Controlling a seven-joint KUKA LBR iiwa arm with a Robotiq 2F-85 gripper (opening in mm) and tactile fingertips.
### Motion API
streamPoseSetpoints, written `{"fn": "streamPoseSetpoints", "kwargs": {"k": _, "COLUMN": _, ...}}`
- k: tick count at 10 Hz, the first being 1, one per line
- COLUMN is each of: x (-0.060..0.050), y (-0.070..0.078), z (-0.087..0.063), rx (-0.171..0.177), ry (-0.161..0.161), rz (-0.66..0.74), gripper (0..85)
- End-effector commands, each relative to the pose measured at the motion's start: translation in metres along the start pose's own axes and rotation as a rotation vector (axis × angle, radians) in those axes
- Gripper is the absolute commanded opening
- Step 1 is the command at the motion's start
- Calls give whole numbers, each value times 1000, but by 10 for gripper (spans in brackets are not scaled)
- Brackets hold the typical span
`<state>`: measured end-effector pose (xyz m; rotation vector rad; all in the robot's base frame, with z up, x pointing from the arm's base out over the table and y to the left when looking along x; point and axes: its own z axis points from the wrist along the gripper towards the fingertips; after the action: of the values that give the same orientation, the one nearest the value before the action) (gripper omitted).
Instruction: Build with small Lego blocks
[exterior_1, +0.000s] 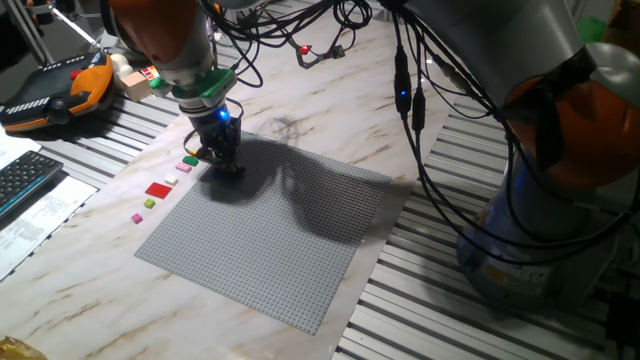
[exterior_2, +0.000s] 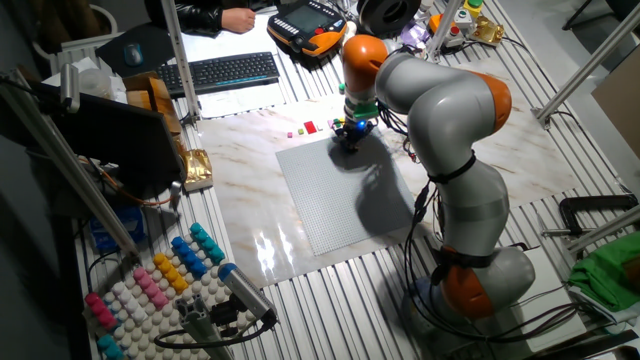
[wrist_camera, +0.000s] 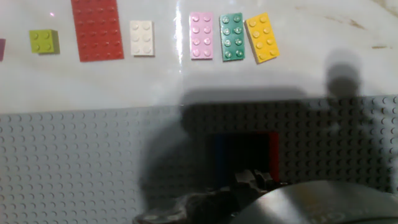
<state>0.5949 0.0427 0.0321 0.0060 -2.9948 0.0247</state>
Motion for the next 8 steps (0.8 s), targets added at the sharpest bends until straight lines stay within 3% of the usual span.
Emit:
{"fn": "streamPoseSetpoints", "kwargs": {"k": 1, "x": -1, "y": -2, "z": -2, "rx": 2, "ry": -1, "rz": 0, "gripper": 7}}
{"fn": "streamPoseSetpoints", "kwargs": {"k": 8, "x": 2, "y": 2, "z": -4, "rx": 2, "ry": 5, "rz": 13, "gripper": 7}}
